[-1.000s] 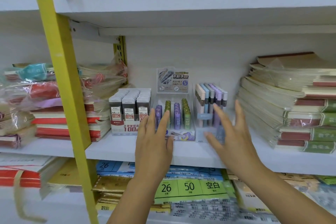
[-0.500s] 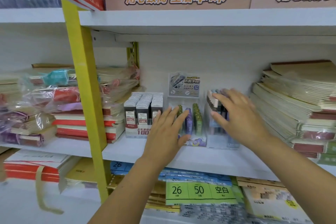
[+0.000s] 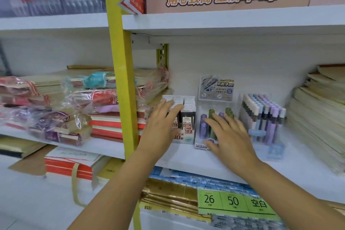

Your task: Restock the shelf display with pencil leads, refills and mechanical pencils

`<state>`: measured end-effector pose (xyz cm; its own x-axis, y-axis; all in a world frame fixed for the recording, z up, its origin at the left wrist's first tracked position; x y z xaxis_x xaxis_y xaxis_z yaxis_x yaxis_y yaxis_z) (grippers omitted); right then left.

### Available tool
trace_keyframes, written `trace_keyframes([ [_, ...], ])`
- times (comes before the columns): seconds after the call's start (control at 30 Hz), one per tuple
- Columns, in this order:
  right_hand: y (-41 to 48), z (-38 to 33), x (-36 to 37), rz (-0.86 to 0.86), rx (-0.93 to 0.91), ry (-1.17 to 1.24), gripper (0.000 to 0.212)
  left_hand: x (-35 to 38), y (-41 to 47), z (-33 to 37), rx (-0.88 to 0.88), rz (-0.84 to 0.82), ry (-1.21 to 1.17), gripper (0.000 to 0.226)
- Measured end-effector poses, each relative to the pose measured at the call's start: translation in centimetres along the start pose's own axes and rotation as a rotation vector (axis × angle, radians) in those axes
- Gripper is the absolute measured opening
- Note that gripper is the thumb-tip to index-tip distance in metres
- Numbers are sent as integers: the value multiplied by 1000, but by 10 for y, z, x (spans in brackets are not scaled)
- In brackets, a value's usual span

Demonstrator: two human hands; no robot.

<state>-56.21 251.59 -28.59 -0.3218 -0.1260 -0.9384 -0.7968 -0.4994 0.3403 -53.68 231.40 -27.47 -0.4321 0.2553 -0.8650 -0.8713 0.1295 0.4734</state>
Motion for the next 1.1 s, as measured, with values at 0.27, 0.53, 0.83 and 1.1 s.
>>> trace_keyframes([
  [0.27,0,-19,-5,60,-41,22,58,1,-4,-3,32,49,-84,82],
  [0.53,15,-43,1,68,-14,93,32,10,-15,-6,38,6,-63,86],
  [0.83,5,-44,-4,183,-42,118,36,6,-17,-7,56,37,-93,83],
  [1.1,0,-4,2,1,166,-28,63,11,-1,10,43,-5,82,81],
])
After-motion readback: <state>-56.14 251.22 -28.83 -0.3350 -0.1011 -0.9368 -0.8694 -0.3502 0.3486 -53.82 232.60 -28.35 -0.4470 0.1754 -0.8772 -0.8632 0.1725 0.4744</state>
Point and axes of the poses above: each hand's wrist, its own y-axis towards the middle knuckle, its own x-axis out of the palm, z = x × y, the point moved 3 cm from there along y, towards the middle knuckle, and after that the axes turned 15 degrees about -z, right-handed, at the moved point
